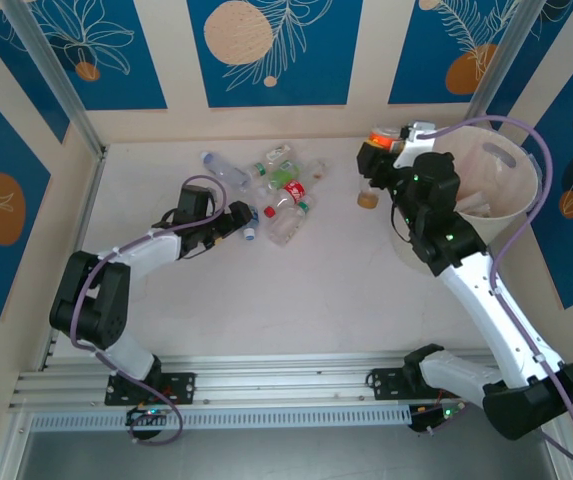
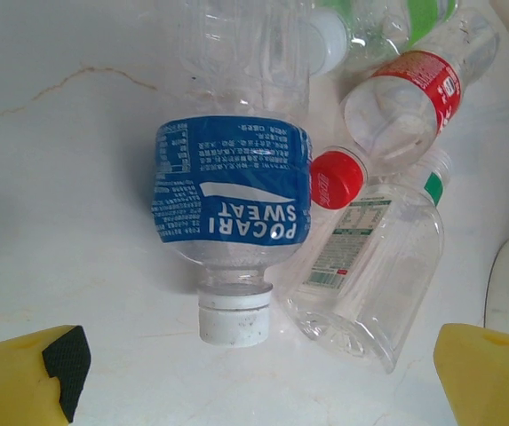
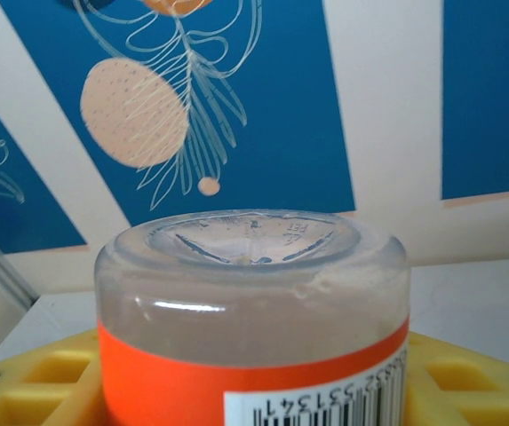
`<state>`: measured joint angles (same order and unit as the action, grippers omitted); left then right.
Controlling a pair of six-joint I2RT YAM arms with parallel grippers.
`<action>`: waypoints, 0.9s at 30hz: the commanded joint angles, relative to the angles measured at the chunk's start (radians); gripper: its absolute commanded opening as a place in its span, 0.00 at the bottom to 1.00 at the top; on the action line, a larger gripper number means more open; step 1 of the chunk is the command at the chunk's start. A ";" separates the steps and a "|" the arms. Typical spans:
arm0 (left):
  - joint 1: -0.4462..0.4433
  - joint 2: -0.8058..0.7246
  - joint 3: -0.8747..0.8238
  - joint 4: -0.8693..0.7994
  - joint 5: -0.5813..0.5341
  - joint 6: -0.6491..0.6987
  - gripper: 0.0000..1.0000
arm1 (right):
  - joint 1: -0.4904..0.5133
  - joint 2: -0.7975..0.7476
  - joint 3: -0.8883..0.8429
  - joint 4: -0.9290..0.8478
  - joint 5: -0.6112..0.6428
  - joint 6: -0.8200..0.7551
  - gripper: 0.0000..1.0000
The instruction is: Put the plastic bottles in the bin
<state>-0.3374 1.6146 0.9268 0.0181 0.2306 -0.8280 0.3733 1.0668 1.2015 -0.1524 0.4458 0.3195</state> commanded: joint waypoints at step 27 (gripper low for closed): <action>-0.018 -0.047 0.035 -0.109 -0.232 0.061 1.00 | -0.614 0.045 0.113 -0.053 0.152 -0.294 0.40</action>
<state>-0.3435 1.5787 0.9302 -0.0586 0.0269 -0.8013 -0.2077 1.0866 1.3144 -0.2169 0.5564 0.0570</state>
